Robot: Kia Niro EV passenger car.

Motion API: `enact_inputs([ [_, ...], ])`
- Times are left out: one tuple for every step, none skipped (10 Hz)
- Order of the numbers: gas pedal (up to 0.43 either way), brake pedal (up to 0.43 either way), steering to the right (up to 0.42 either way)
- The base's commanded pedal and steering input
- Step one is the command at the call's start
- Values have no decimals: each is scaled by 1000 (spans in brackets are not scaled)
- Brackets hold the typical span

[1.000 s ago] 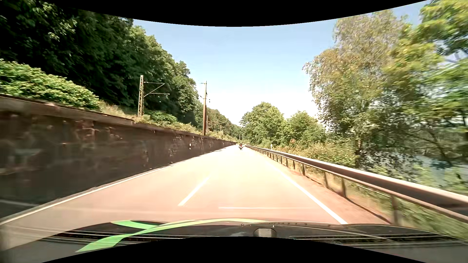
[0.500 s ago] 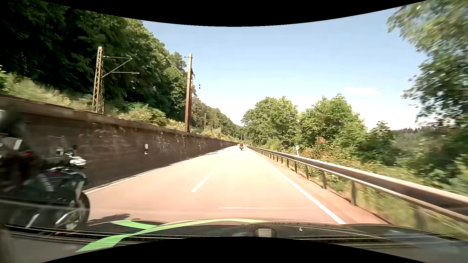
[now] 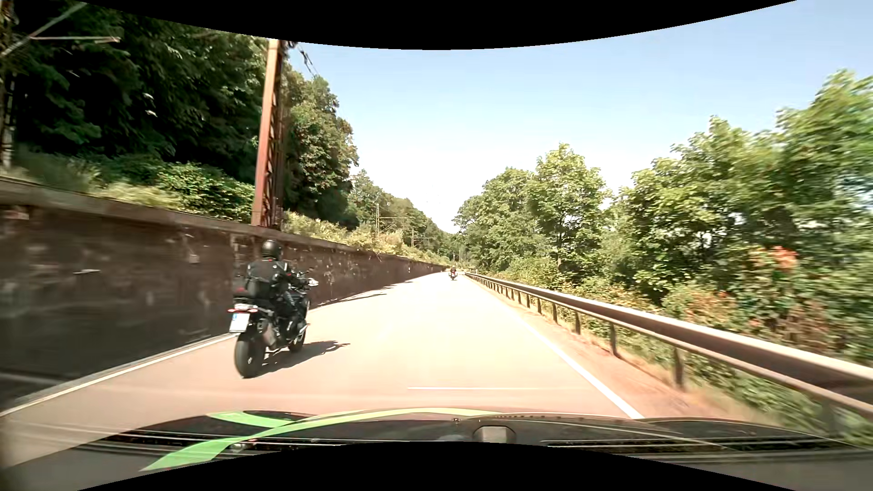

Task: Follow the waypoints while adhering to traffic rules and regulations

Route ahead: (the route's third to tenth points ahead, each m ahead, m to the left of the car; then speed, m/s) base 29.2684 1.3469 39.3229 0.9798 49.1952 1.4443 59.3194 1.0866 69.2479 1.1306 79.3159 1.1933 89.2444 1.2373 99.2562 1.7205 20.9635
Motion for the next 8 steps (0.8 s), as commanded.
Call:
enact_inputs([
  [177,0,-7],
  [177,0,-6],
  [189,0,-7],
  [189,0,-6],
  [189,0,-5],
  [189,0,-5],
  [189,0,-5],
  [189,0,-1],
])
